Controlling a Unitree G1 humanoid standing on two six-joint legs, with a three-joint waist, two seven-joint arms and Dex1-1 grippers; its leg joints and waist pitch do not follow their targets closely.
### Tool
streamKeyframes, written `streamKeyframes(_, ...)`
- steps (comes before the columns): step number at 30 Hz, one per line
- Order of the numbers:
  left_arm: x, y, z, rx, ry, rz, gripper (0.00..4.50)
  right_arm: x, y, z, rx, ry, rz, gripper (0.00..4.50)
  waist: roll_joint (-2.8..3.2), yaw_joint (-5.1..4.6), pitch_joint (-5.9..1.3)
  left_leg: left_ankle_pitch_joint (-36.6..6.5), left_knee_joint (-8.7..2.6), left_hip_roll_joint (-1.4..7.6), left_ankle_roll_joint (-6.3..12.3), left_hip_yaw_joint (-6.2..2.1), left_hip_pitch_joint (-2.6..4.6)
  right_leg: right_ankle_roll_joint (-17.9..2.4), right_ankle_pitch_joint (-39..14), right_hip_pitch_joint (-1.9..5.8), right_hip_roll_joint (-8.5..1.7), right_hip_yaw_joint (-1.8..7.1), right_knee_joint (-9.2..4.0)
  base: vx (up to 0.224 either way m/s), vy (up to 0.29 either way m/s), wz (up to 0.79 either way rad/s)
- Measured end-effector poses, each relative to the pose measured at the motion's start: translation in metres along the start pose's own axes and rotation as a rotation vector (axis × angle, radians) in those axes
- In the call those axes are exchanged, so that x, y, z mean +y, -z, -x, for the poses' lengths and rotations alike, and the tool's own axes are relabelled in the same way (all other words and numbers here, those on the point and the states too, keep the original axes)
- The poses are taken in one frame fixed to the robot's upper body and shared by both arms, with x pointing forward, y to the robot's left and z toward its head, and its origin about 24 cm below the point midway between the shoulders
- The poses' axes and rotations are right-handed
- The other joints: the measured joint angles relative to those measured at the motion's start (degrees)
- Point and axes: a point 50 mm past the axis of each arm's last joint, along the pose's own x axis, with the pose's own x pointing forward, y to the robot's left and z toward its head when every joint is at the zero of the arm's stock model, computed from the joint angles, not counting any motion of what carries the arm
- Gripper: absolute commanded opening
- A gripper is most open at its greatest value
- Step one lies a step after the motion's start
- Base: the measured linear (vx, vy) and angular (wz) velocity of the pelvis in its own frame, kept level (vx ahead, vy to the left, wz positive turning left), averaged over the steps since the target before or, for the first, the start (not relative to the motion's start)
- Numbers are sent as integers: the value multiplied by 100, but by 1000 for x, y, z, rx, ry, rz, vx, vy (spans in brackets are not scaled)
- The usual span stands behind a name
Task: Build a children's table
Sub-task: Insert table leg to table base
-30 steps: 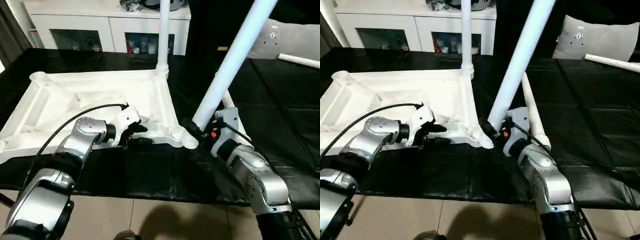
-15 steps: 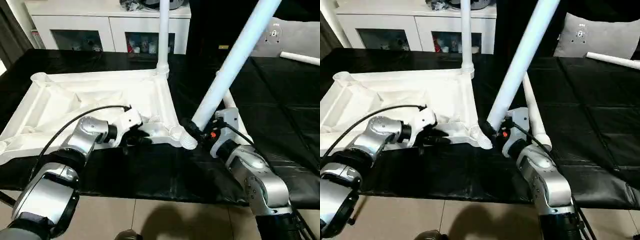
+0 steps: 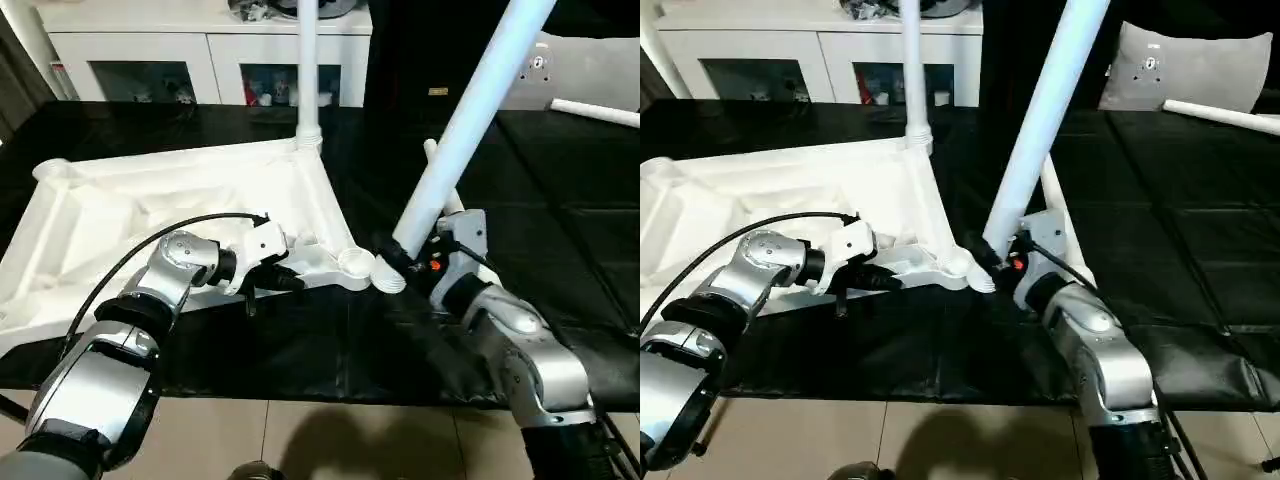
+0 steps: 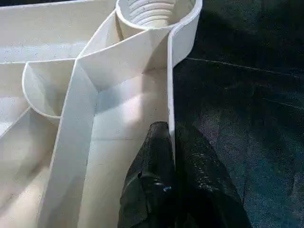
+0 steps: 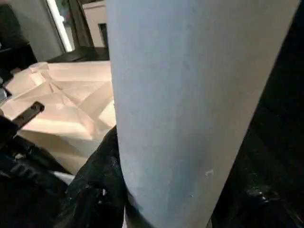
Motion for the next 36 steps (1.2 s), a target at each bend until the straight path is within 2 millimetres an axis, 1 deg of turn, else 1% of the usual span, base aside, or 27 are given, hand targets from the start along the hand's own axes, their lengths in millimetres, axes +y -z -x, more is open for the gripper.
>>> streamKeyframes(4, 0, 0, 1, 3, 5, -6, 0, 2, -4, -3, -23, -32, 1, 188, -5, -8, 1, 0, -3, 2, 1, 4, 0, -2, -1, -4, 0, 0, 0, 0, 0, 0)
streamKeyframes(8, -2, 2, 4, -1, 3, -16, 0, 4, -9, -9, -23, -48, 48, 188, -5, -30, 1, 3, -7, 3, 5, 8, -2, -2, -2, -8, 0, 0, -1, 0, 0, 0)
streamKeyframes(10, -4, 4, 6, -10, 1, -25, 0, 4, -8, -12, 2, -81, 70, 188, -5, -51, 2, 2, -10, 4, 5, 11, -4, -3, -2, -12, 0, 1, -1, 0, 0, 0)
streamKeyframes(14, -10, 8, 12, -22, 12, -47, 0, 5, -2, -12, 50, -165, 100, 188, -4, -45, 2, 2, -17, 5, 5, 13, -6, -10, -6, -17, 0, 0, -1, 0, 0, 0)
streamKeyframes(16, -17, 10, 16, -32, 14, -58, 0, 8, 0, -15, 69, -219, 102, 188, -5, -61, 1, 2, -19, 9, 6, 17, -6, -11, -7, -19, 2, 1, -1, 0, 0, 0)
streamKeyframes(18, -24, 12, 19, -36, 31, -68, 0, 10, -2, -18, 78, -255, 112, 188, -5, -62, 2, 2, -22, 10, 6, 22, -5, -13, -8, -22, 2, 1, -1, 0, 0, 0)
streamKeyframes(19, -28, 11, 19, -39, 46, -80, 0, 10, -4, -18, 79, -271, 119, 188, -8, -43, 0, 2, -22, 12, 6, 22, -5, -18, -11, -20, 2, -2, 0, 0, 0, 0)
streamKeyframes(23, -38, 12, 21, -43, 63, -94, 0, 13, -3, -18, 88, -334, 104, 188, -20, -31, 3, 6, -22, 21, 11, 37, -4, -19, -12, -20, 2, -1, 1, 0, 0, 0)
streamKeyframes(25, -38, 11, 20, -44, 57, -86, 54, 14, -1, -19, 92, -342, 87, 188, -33, -32, 1, 9, -22, 24, 14, 47, -1, -19, -12, -20, 1, 0, 3, 0, 0, 0)
streamKeyframes(28, -37, 10, 17, -61, 19, -69, 61, 18, 1, -21, 84, -352, 64, 188, -43, -24, 1, 19, -21, 34, 23, 64, -1, -19, -11, -20, -3, 0, 6, 0, 0, 0)
streamKeyframes(30, -39, 11, 15, -65, 9, -59, 92, 20, 1, -23, 78, -361, 59, 188, -64, -1, -4, 24, -21, 42, 16, 70, -1, -20, -10, -19, -3, -3, 7, 0, 0, 0)
streamKeyframes(31, -40, 11, 15, -68, 0, -57, 101, 21, 1, -23, 76, -365, 60, 188, -79, 9, -8, 24, -21, 43, 15, 72, -1, -20, -10, -19, -3, -3, 7, 0, 0, 0)
streamKeyframes(34, -41, 11, 17, -66, -2, -58, 103, 25, 0, -25, 65, -379, 62, 188, -99, 18, -10, 24, -21, 44, 15, 74, -1, -20, -10, -19, -3, -3, 6, 0, 0, 0)
streamKeyframes(36, -40, 13, 19, -57, -2, -56, 103, 29, -1, -28, 52, -393, 69, 188, -99, -3, -10, 24, -22, 45, 15, 75, -1, -19, -10, -21, -2, -3, 7, 0, 0, 0)
